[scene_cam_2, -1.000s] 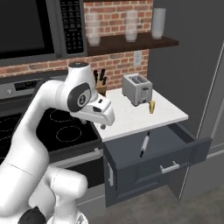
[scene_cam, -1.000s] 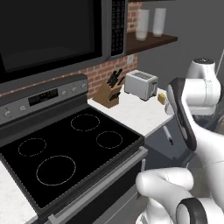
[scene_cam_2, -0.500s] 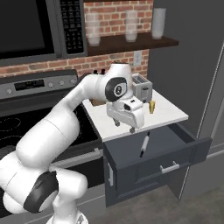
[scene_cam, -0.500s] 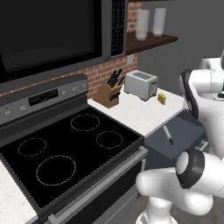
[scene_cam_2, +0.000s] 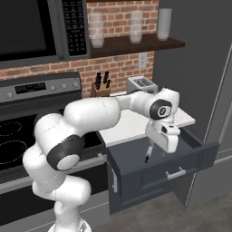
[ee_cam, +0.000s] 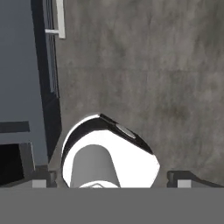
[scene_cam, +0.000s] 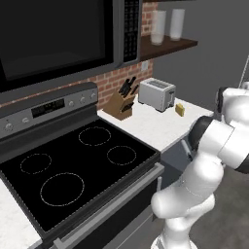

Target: Pick the rolling pin from the drawer and place it on the counter.

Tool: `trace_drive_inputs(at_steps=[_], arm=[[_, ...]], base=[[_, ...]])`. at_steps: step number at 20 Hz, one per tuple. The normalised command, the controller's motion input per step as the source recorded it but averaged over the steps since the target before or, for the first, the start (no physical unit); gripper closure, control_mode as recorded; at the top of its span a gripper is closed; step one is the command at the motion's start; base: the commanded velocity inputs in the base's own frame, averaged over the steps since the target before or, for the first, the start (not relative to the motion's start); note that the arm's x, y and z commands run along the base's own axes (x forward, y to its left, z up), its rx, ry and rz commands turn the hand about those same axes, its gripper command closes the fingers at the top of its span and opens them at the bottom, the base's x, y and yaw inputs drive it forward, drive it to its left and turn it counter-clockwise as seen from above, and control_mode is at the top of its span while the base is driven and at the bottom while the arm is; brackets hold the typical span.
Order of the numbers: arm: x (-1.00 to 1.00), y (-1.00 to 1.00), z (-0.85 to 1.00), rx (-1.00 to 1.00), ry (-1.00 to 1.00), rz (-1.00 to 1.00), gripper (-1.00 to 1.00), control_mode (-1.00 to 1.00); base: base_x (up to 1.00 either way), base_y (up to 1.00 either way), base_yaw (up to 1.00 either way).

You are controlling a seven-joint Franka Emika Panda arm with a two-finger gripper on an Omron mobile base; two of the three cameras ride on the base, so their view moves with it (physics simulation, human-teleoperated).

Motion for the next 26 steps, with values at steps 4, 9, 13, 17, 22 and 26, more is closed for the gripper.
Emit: trace_drive_inputs(at_steps=[4, 9, 13, 17, 22, 26], arm=[[0.29, -0.56, -0.59, 0.26, 0.07, -0.13, -1.0, -1.0], [0.55, 0.01, -0.27, 0.04, 0.01, -0.01, -1.0, -1.0], [0.46, 0.14, -0.66, -0.01, 0.0, 0.0, -1.0, -1.0], [0.32, 0.02, -0.78, -0.02, -0.01, 0.0, -1.0, -1.0], [0.42, 0.0, -0.23, 0.0, -0.04, 0.0, -1.0, -1.0], [0.43, 0.08, -0.45, -0.01, -0.06, 0.0, -1.0, -1.0]], base=[[0.0, 0.0, 0.0], [0.0, 0.0, 0.0], [0.0, 0.0, 0.0], [0.0, 0.0, 0.0], [0.0, 0.0, 0.0], [0.0, 0.0, 0.0]])
